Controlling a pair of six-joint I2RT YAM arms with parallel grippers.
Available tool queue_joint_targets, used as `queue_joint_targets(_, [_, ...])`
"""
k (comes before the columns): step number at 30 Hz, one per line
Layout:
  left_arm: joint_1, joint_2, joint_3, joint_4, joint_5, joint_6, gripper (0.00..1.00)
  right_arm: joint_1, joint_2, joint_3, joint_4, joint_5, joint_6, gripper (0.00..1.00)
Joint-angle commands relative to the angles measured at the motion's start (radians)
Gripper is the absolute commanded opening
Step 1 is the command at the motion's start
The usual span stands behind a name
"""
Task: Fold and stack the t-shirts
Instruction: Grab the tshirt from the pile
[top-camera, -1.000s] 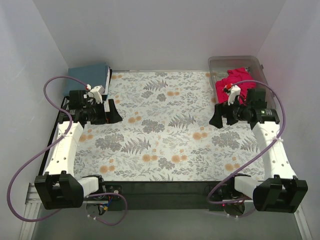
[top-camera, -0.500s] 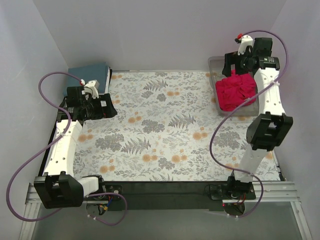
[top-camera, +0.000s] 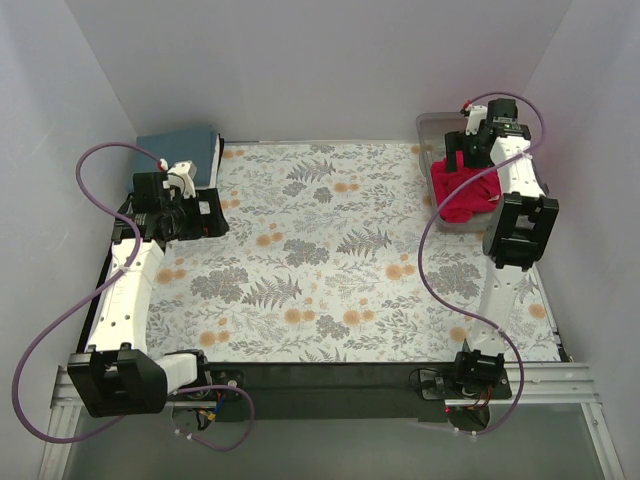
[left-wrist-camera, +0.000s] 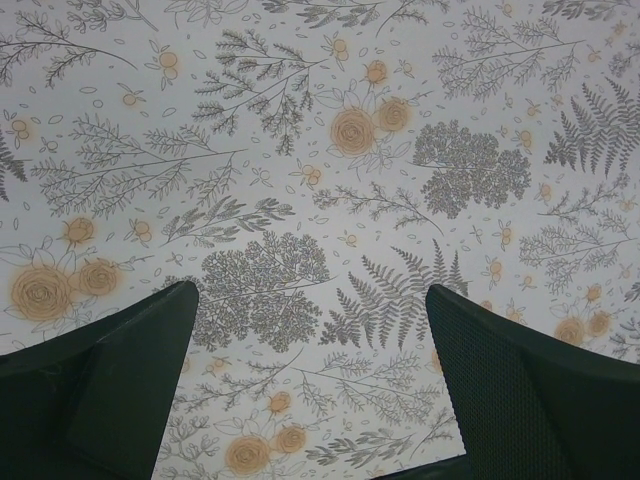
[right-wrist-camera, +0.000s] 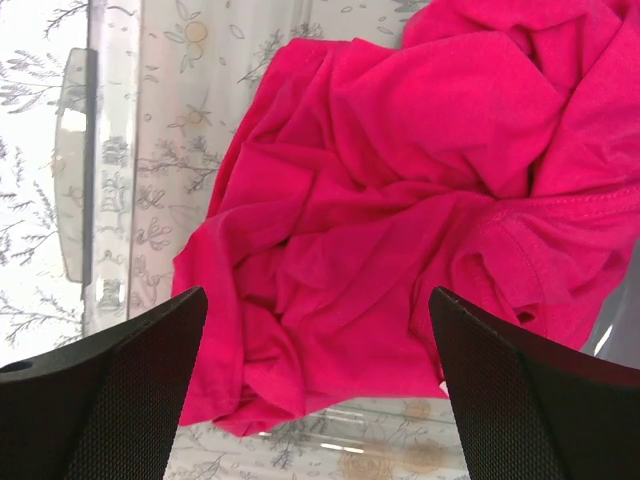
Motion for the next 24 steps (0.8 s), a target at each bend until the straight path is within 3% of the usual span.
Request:
queue_joint_targets(1, [0.001, -0.002, 0.018, -0.019, -0.026, 0.026, 0.98, -0.011, 0.024, 0.008, 0.063, 0.032, -0.004, 0.98])
queue_joint_targets(19, [0.001, -0.018, 0.044, -0.022, -0.055, 0.04, 0.98, -0.013, 0.182, -0.091, 0.075, 0.08, -0.064, 0.97])
queue_joint_targets(20, [0.001, -0.02, 0.047, -0.024, -0.057, 0.04, 0.98, -0.014, 0.184, -0.098, 0.071, 0.065, -0.084, 0.94])
queue_joint_targets(23, [0.001, -0.015, 0.052, -0.025, -0.058, 0.04, 0.98, -0.014, 0.193, -0.098, 0.045, 0.052, -0.105, 0.68])
queue_joint_targets(24, [0.001, -0.012, 0.055, -0.027, -0.057, 0.04, 0.98, -0.014, 0.198, -0.093, 0.032, 0.054, -0.105, 0.49])
